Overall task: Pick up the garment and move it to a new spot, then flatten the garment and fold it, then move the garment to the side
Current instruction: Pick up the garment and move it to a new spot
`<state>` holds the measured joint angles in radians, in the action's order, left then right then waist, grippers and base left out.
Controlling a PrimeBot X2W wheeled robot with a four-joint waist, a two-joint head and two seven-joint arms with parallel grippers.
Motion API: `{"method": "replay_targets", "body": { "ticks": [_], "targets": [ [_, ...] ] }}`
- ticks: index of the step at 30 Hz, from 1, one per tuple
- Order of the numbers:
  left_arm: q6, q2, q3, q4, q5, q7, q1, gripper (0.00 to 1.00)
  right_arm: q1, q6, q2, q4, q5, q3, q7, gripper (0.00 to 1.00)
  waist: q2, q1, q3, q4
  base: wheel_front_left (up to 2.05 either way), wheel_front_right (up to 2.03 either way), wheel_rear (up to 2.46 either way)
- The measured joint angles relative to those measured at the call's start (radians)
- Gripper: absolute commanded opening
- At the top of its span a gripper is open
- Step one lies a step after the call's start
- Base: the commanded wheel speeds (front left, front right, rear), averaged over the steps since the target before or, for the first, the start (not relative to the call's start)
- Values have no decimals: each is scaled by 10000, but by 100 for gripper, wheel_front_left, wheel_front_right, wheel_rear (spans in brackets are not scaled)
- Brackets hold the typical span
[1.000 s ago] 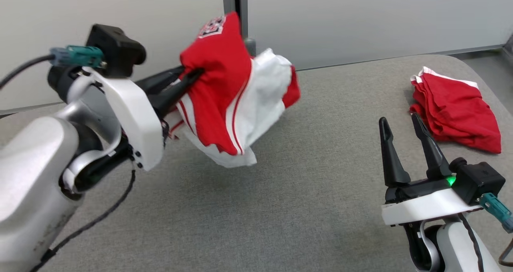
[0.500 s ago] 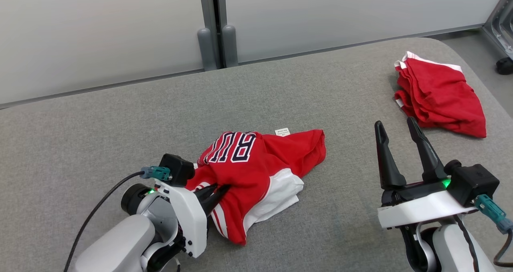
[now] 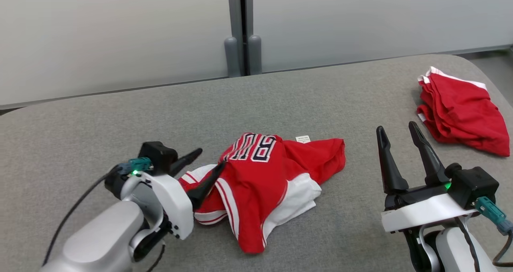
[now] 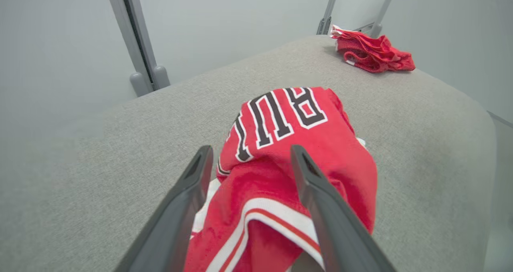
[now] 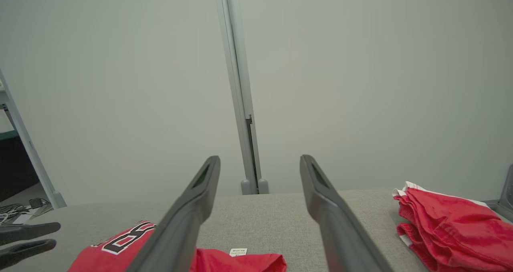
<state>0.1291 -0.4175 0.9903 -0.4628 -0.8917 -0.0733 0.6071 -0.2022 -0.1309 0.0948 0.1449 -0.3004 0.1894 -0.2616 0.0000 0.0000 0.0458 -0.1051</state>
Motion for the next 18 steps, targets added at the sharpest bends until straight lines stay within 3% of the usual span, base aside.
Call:
{"method": "replay_targets", "body": {
  "ticks": [4,12,18],
  "targets": [
    [-468,-660,-389,876,33,-337,-30,100,103,0,61,-6,0,-44,0,100,0,0,-163,216,0,0,0],
    [-2234,-2151,-1682,3047,-343,-1354,-1480,100,426,0,150,-56,-33,-150,0,100,0,0,-396,508,0,0,0],
    [-3452,-2468,-3298,4038,-295,-1866,-3291,100,683,0,242,-36,-63,-320,0,100,0,0,-385,609,0,0,0]
  ]
}}
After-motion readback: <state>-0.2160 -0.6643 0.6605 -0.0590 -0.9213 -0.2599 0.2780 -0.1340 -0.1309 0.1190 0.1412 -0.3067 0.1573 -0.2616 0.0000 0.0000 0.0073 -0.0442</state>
